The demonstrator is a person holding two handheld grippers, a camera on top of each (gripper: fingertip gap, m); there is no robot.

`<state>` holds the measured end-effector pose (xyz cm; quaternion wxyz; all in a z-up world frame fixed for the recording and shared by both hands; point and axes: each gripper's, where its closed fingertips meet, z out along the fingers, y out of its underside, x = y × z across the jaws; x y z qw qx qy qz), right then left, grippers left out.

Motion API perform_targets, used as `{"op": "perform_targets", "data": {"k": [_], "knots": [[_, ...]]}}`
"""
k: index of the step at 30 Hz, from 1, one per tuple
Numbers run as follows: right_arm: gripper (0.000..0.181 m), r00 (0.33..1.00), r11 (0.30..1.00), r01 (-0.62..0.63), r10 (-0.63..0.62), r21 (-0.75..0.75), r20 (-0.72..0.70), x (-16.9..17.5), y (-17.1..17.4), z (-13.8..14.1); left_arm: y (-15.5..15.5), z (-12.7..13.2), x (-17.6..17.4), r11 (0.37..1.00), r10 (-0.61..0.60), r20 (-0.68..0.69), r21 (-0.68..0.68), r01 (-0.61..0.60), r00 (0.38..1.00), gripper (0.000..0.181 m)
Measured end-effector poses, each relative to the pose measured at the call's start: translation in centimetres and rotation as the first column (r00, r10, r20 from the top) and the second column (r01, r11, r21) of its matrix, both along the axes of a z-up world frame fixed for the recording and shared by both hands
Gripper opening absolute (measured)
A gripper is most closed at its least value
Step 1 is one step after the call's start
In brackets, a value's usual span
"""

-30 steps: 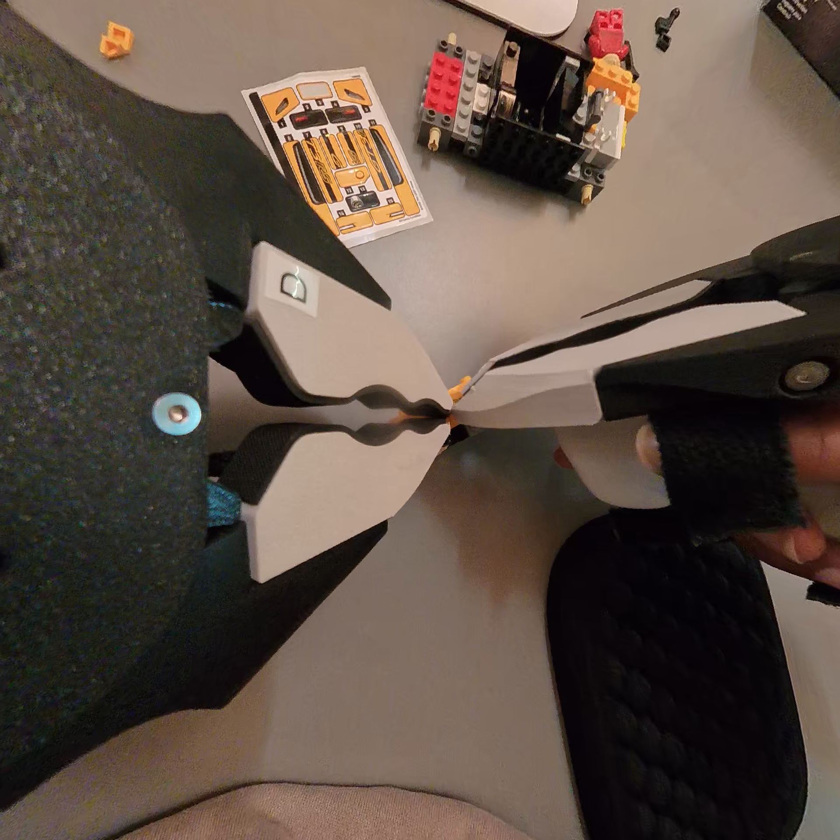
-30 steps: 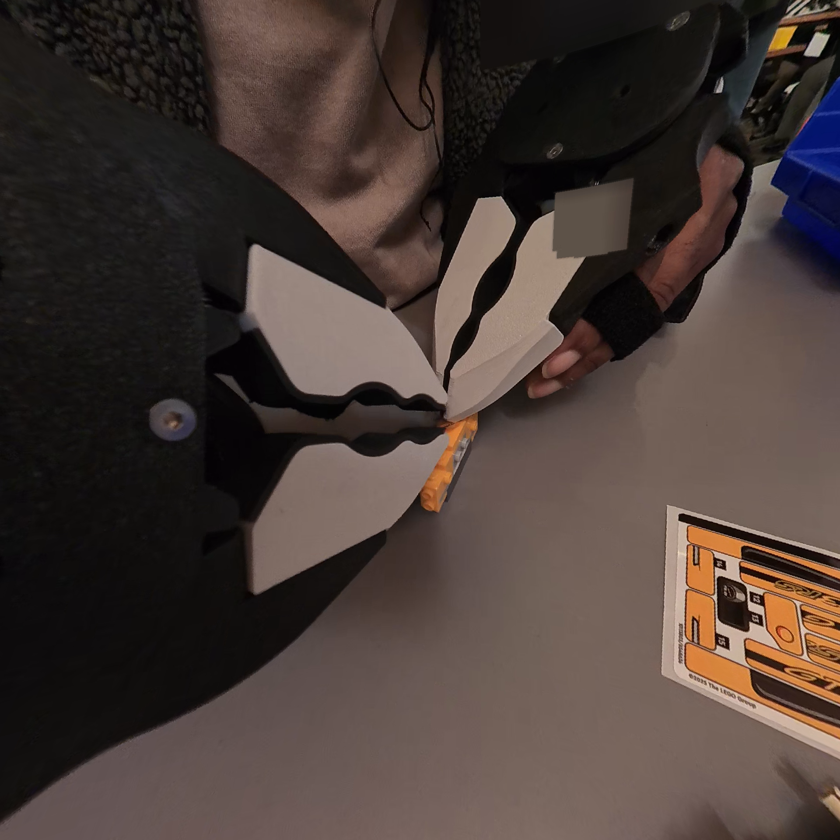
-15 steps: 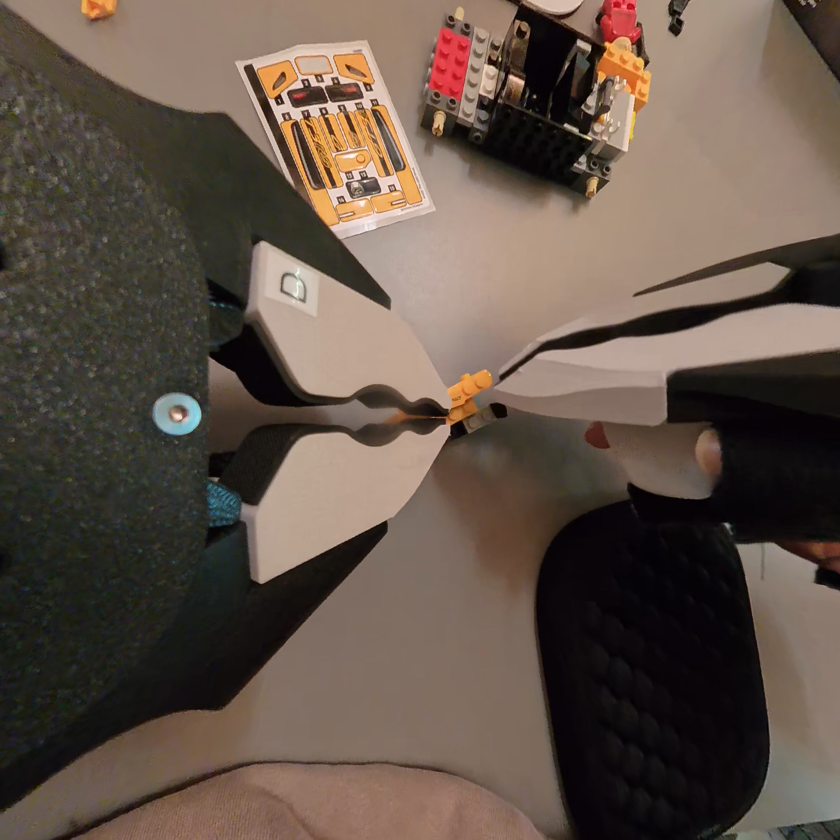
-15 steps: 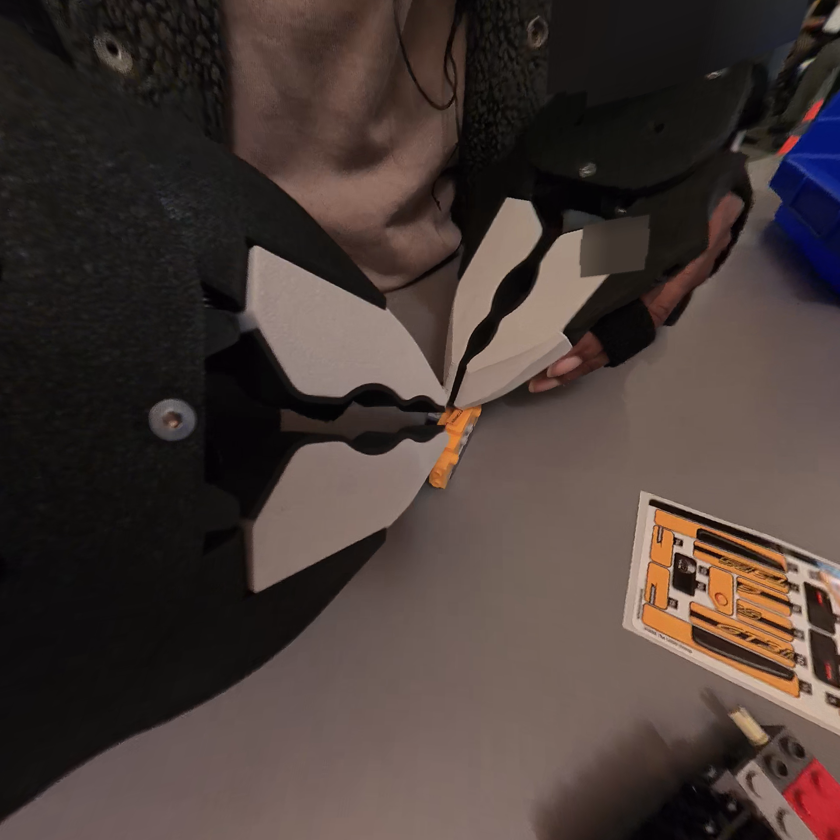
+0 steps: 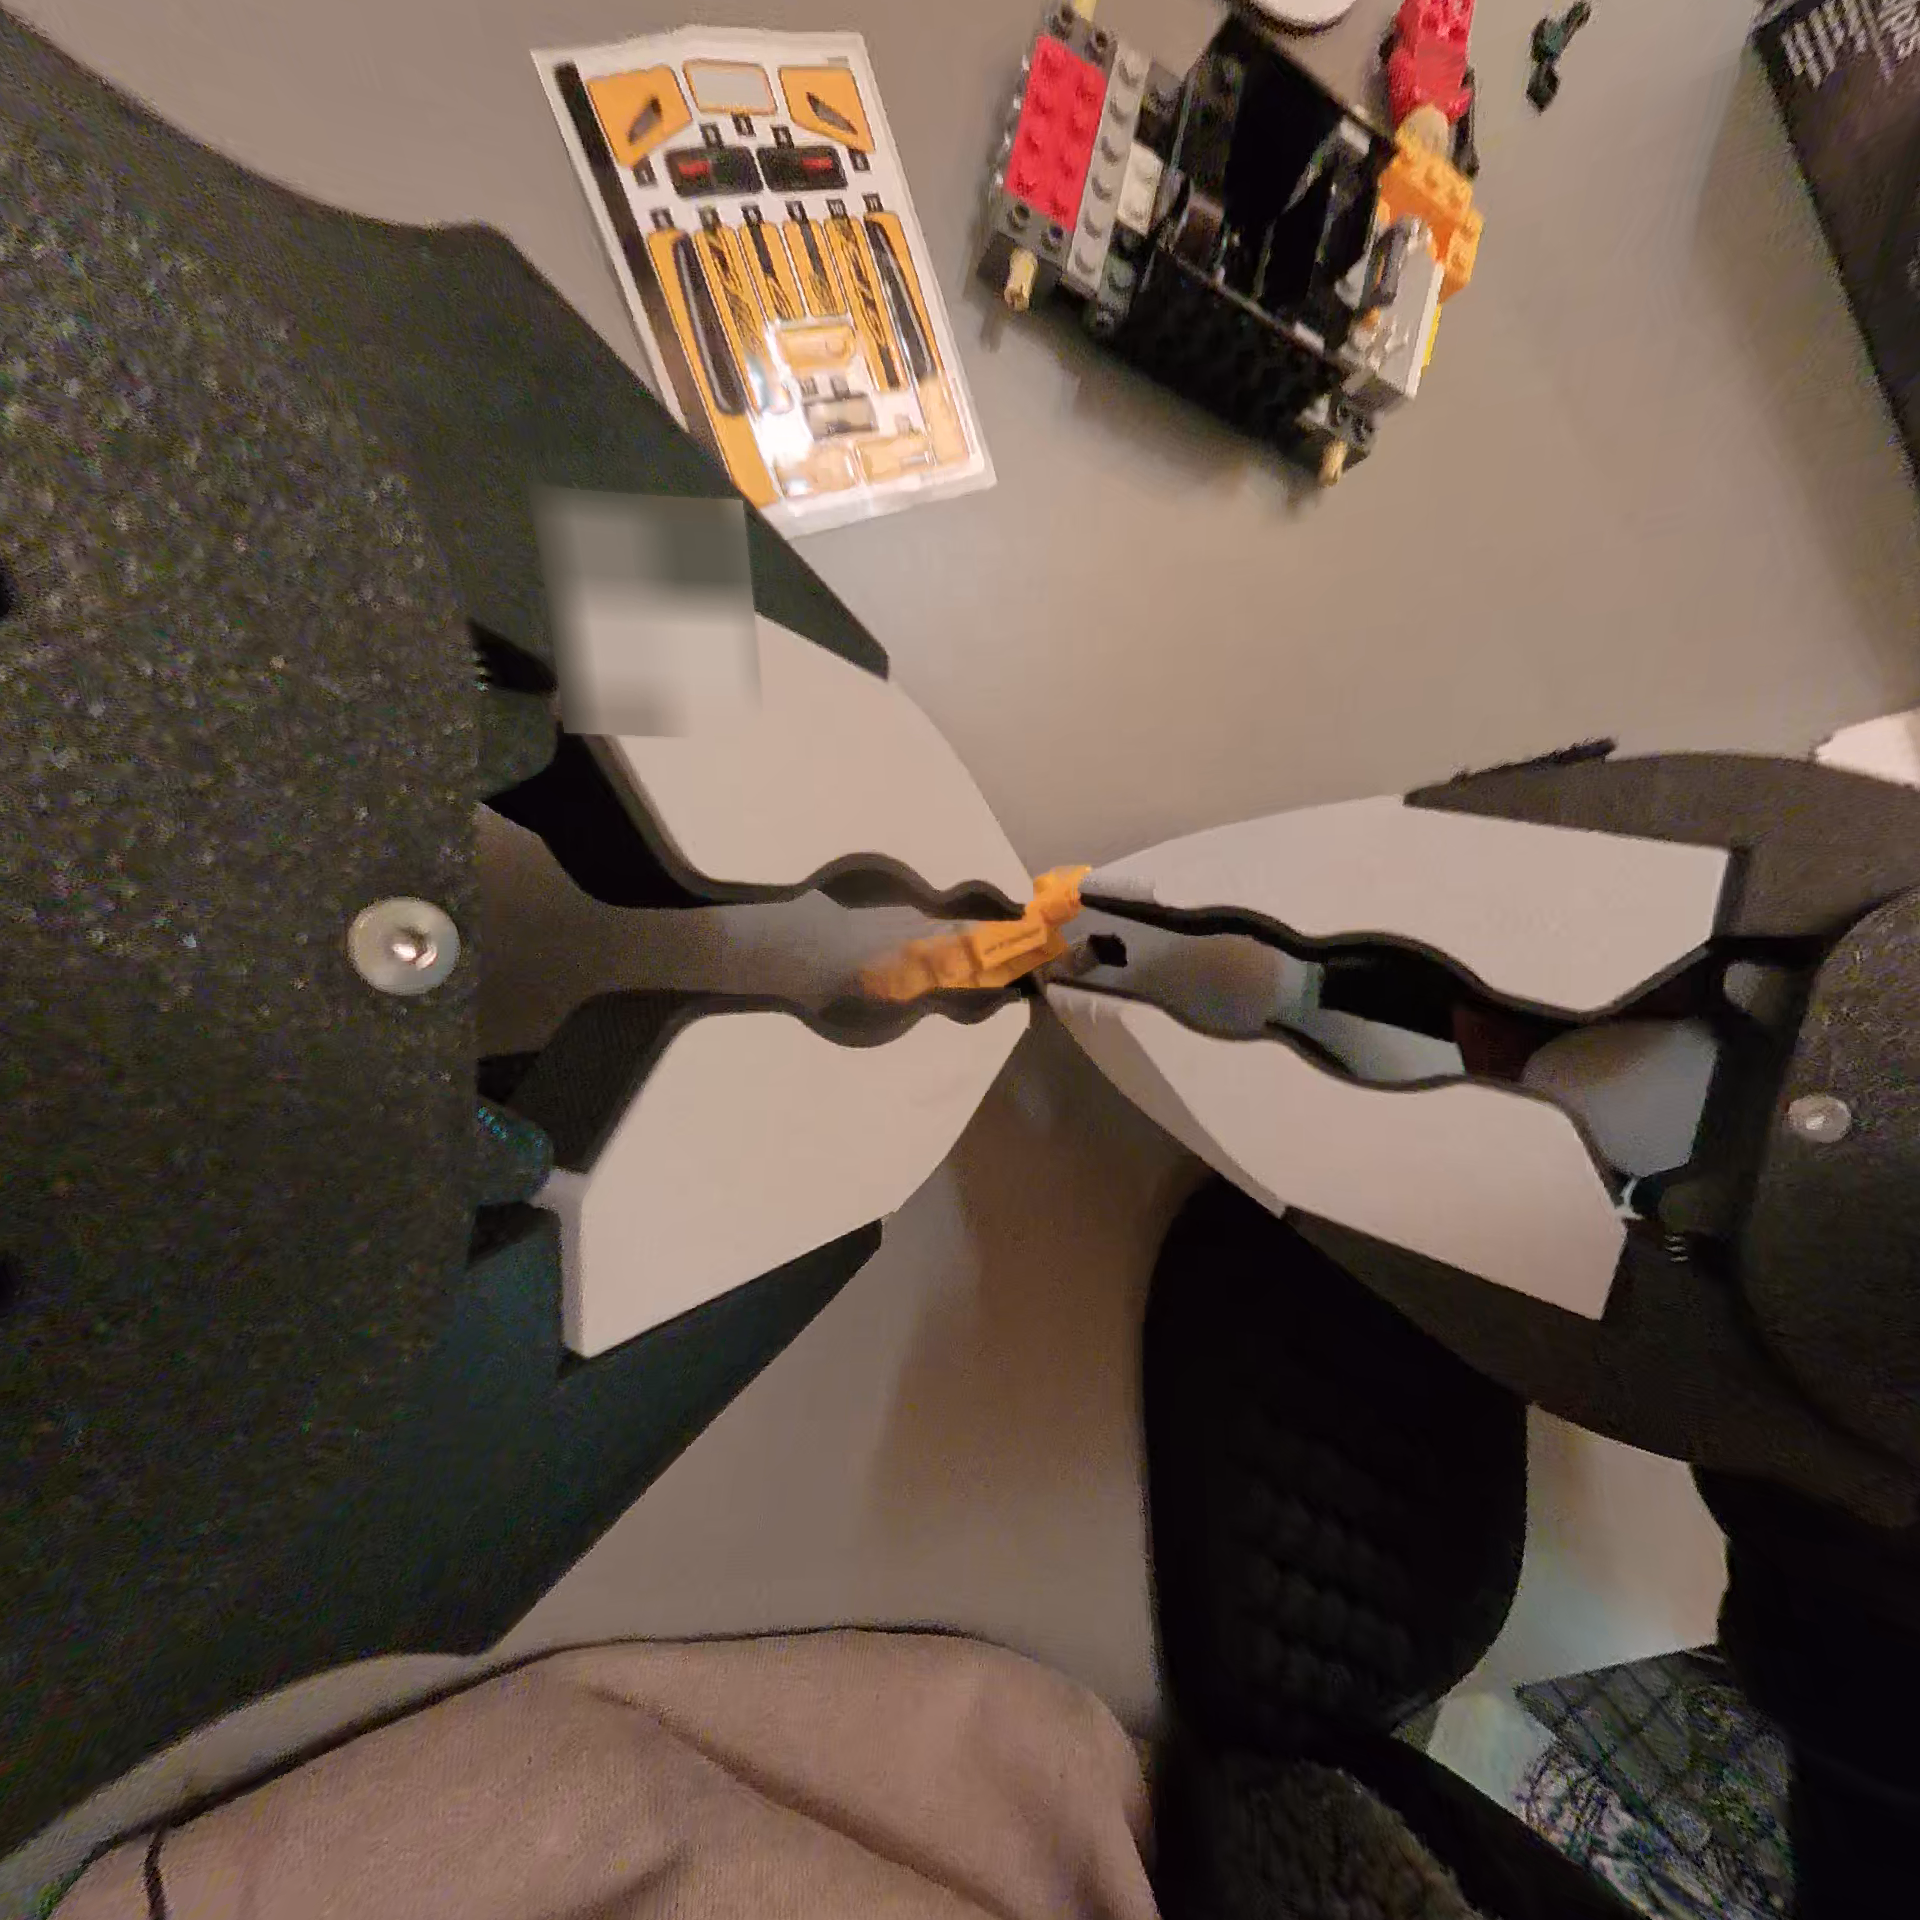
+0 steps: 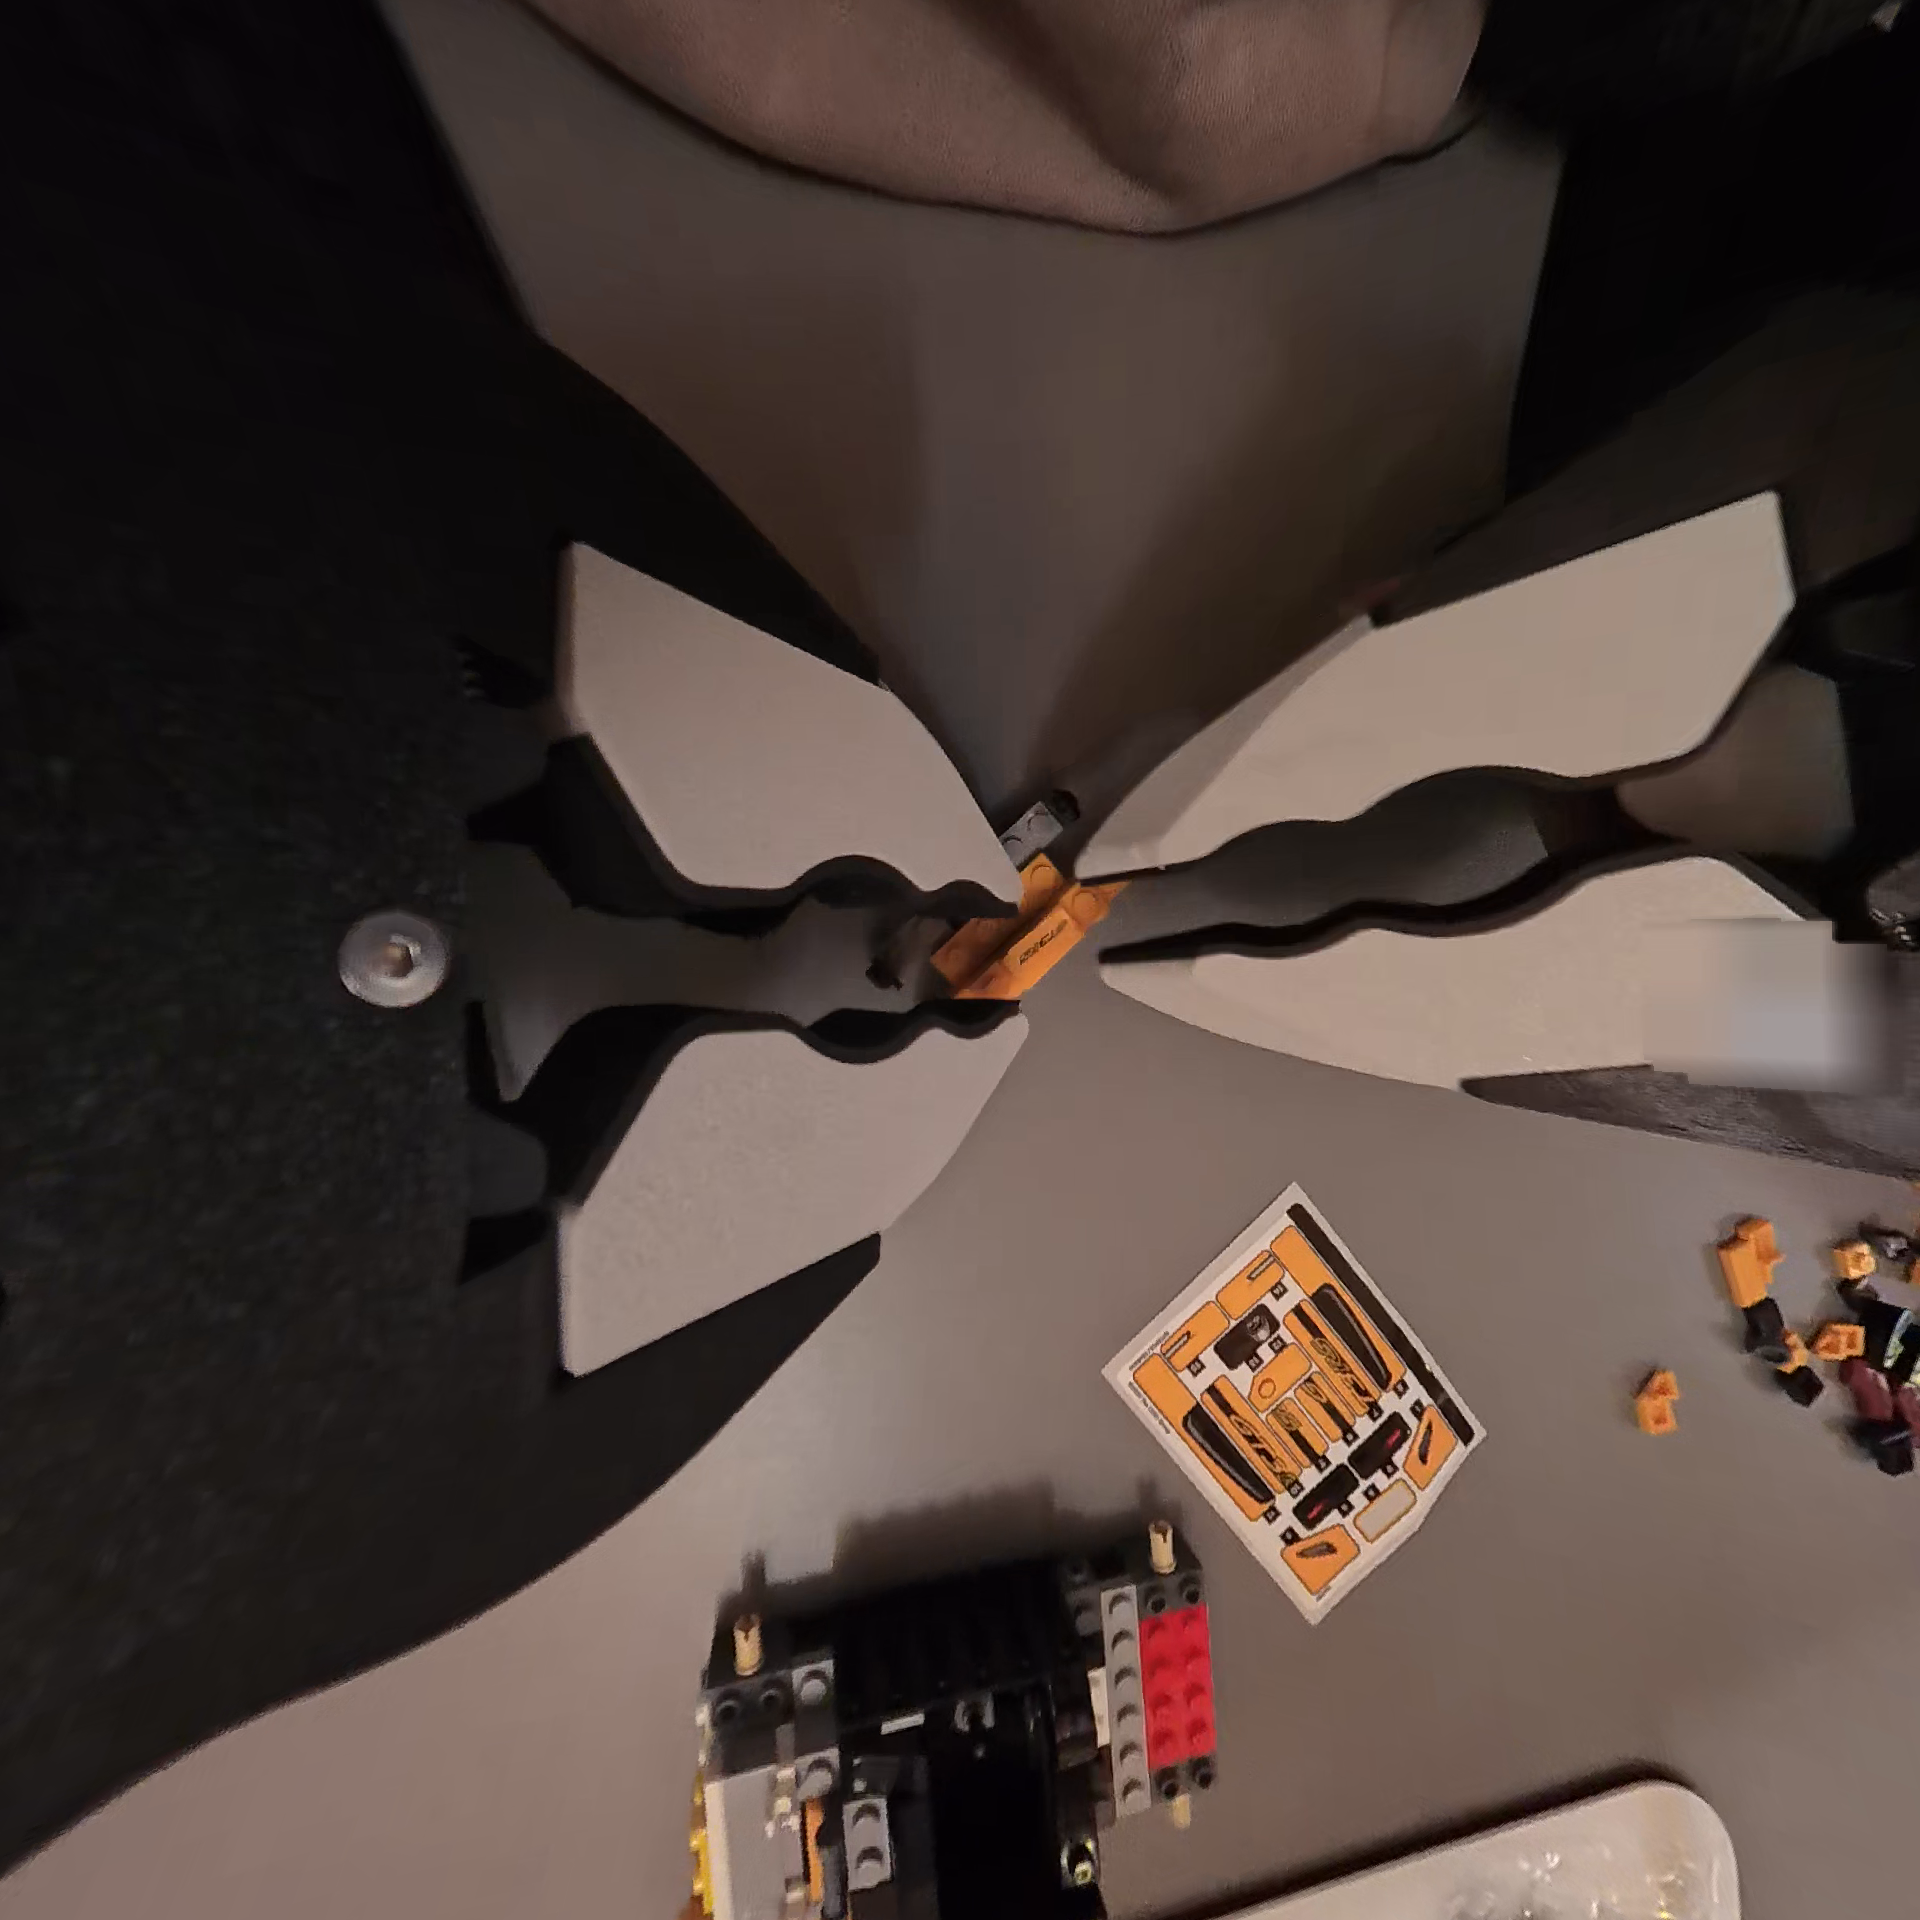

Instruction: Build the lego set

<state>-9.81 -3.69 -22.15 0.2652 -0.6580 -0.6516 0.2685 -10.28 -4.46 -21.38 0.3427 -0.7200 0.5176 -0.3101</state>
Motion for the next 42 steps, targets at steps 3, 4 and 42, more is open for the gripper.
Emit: {"op": "perform_targets", "data": {"k": [3,4,42], "knots": [[0.018,1.000,0.999,-0.026,0.026,0.029,-0.001,0.1,0.0,0.1,0.4,-0.3,-0.6,1.000,0.015,-0.017,-0.006,-0.015,1.000,0.016],[0.019,0.999,0.998,-0.042,0.042,0.037,0.003,0.0,-0.1,0.0,0.3,-0.7,-0.6,1.000,0.010,-0.029,-0.016,-0.010,1.000,0.019],[0.006,0.911,0.917,-0.383,0.395,-0.116,0.117,-0.1,-1.2,-0.6,-1.3,-2.6,0.2,0.995,-0.104,-0.090,-0.021,0.102,0.991,0.018]]}}
